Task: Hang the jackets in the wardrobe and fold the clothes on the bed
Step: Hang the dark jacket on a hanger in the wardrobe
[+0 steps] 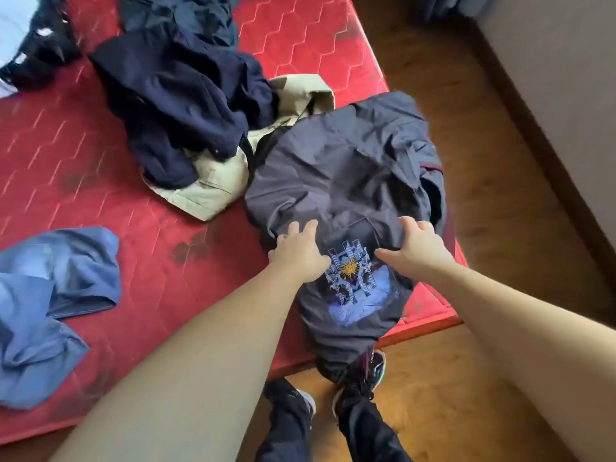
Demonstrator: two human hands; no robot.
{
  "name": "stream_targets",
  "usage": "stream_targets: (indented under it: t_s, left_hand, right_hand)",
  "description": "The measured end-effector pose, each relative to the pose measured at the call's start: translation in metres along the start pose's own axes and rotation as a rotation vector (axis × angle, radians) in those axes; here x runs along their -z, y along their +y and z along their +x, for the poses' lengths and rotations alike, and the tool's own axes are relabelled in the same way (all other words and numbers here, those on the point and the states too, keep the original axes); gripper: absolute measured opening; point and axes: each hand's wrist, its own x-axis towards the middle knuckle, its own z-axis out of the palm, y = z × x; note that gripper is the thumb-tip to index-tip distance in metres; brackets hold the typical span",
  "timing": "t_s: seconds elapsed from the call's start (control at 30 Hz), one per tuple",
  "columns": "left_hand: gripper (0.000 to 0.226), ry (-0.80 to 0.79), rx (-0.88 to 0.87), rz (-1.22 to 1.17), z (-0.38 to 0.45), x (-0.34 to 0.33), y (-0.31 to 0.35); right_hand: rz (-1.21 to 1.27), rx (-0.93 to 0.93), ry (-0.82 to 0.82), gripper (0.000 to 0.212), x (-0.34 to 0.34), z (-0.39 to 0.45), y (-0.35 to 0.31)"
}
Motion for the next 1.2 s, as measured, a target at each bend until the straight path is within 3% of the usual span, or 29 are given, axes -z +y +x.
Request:
stream_targets:
  t_s: [0.1, 0.17, 0.27, 0.33, 0.47, 0.57, 0.73, 0.83, 1.03, 1.07, 1.13, 1.2]
  left_hand:
    - [0.093, -0.083, 0.187, -0.143, 0.027, -0.028, -0.009]
    - [0.101, -0.112, 0.222, -0.183, 0.040, -0.049, -0.015]
    - [0.104, -0.014, 0.209, -0.173, 0.053, -0.078, -0.018]
    - [0.102, 0.067, 0.217, -0.176, 0.059, -0.089, -0.020]
    - [0.087, 0.201, 0.175, -0.158, 0.066, -0.094, -0.027]
    - [0.063, 0.268, 0.136, -0.191, 0.069, -0.090, -0.031]
    - [0.034, 0.337, 0.035, -0.176, 0.064, -0.063, -0.023]
    - [0.020, 0.390, -0.030, -0.162, 0.056, -0.032, -0.009]
    - [0.032, 0.500, -0.040, -0.298, 0.013, 0.041, 0.021]
    - [0.031, 0.491, -0.110, -0.326, 0.000, 0.048, 0.027]
    - [0.039, 0.319, -0.258, -0.543, -0.030, 0.059, 0.040]
    - [0.067, 0.132, -0.333, -0.694, -0.053, 0.069, 0.055]
  right_hand:
    - [0.091, -0.184, 0.073, 0.091, -0.024, 0.032, 0.020]
    - [0.169, -0.282, 0.067, 0.098, -0.041, 0.047, 0.034]
    - [0.296, -0.396, 0.074, 0.101, -0.066, 0.059, 0.049]
    - [0.423, -0.434, 0.079, 0.092, -0.079, 0.066, 0.055]
    - [0.595, -0.375, 0.121, 0.051, -0.090, 0.079, 0.053]
    - [0.627, -0.314, 0.061, 0.020, -0.093, 0.084, 0.050]
    - [0.636, -0.312, 0.035, 0.011, -0.072, 0.073, 0.036]
    - [0.718, -0.292, 0.025, 0.017, -0.035, 0.061, 0.016]
    - [1.049, -0.198, -0.039, 0.016, 0.069, 0.028, -0.069]
    - [1.085, -0.163, -0.044, 0.012, 0.085, 0.021, -0.084]
    - [1.129, -0.117, -0.050, 0.011, 0.114, 0.007, -0.114]
    - [1.132, -0.112, -0.011, 0.017, 0.137, -0.005, -0.140]
